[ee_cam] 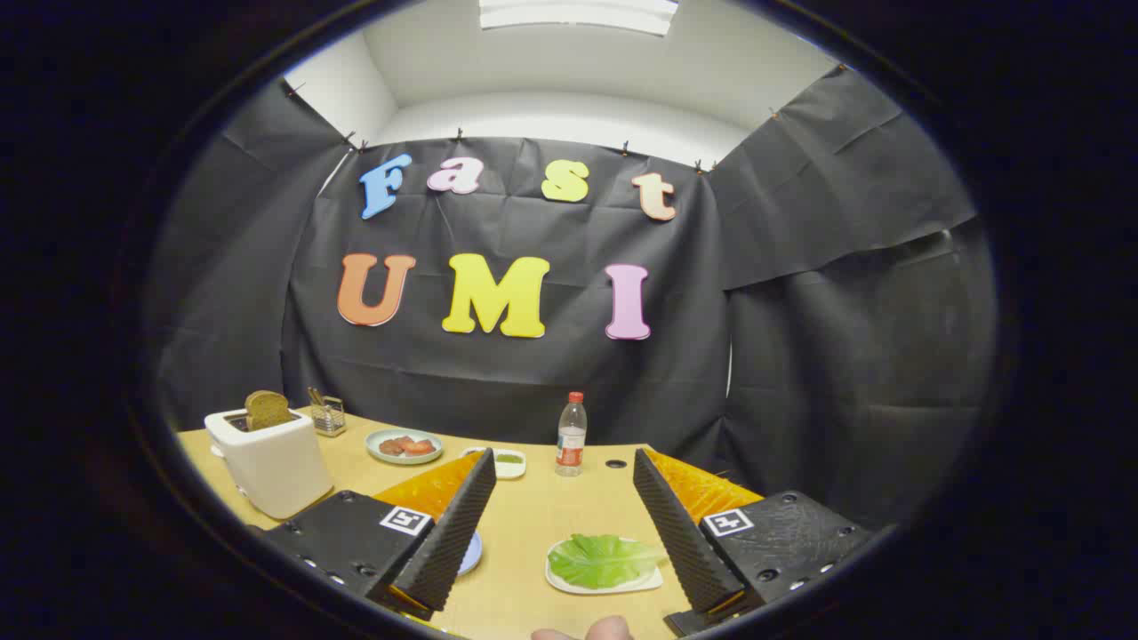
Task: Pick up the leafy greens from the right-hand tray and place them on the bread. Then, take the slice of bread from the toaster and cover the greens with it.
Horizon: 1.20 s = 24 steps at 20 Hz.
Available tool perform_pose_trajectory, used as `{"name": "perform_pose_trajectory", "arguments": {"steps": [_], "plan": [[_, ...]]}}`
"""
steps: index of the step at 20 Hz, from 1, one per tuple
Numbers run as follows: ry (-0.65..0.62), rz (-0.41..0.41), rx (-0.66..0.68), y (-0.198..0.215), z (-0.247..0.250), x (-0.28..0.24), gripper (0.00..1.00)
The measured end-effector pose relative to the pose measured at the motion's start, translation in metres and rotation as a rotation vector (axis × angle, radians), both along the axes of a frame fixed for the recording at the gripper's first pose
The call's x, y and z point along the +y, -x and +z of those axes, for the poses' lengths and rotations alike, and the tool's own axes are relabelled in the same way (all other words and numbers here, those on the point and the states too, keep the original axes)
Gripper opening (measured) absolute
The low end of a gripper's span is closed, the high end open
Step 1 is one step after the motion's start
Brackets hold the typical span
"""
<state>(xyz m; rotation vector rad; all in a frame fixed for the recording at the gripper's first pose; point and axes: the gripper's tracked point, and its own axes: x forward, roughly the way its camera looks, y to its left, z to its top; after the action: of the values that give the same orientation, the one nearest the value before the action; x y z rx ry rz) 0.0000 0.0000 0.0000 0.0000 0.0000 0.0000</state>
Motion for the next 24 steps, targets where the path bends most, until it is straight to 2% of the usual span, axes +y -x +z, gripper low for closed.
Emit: {"name": "perform_pose_trajectory", "arguments": {"steps": [14, 24], "plan": [[0.009, 0.031, -0.020, -0.008, 0.007, 0.018, 0.95], [0.015, 0.023, -0.007, -0.008, 0.004, 0.007, 0.95]]}}
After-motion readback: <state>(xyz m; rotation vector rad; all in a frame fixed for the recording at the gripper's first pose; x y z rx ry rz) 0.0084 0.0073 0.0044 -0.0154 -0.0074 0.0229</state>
